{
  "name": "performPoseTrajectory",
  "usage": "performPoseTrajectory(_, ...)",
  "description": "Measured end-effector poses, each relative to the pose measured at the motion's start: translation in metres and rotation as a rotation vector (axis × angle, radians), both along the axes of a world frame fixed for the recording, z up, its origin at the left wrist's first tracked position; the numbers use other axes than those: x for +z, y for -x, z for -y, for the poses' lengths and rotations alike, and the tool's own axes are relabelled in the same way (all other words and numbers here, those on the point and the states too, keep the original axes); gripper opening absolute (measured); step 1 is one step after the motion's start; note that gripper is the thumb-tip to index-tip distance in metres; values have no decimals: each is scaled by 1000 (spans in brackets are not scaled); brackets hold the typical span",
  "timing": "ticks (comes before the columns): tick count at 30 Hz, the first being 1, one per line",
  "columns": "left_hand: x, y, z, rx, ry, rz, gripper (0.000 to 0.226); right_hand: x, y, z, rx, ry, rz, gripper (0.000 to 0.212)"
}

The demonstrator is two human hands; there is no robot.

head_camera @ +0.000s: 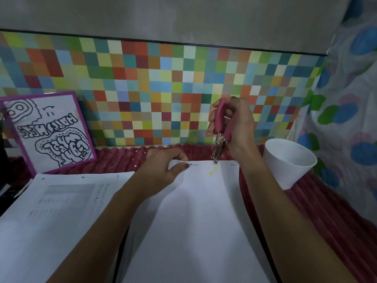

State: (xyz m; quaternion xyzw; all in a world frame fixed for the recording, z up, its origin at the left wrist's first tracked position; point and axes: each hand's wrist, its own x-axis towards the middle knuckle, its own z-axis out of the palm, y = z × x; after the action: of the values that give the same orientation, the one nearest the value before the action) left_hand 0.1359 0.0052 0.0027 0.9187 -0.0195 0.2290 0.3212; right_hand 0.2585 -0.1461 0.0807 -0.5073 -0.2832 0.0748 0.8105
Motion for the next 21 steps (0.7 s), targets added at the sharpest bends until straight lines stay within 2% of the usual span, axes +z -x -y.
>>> performPoseTrajectory(13,6,1,7,7,-57,95,11,-7,25,-19,129,-148,-35,36)
performPoseTrajectory(21,6,2,5,16,-37,87,12,-9,31,-26,44,-156,-37,32)
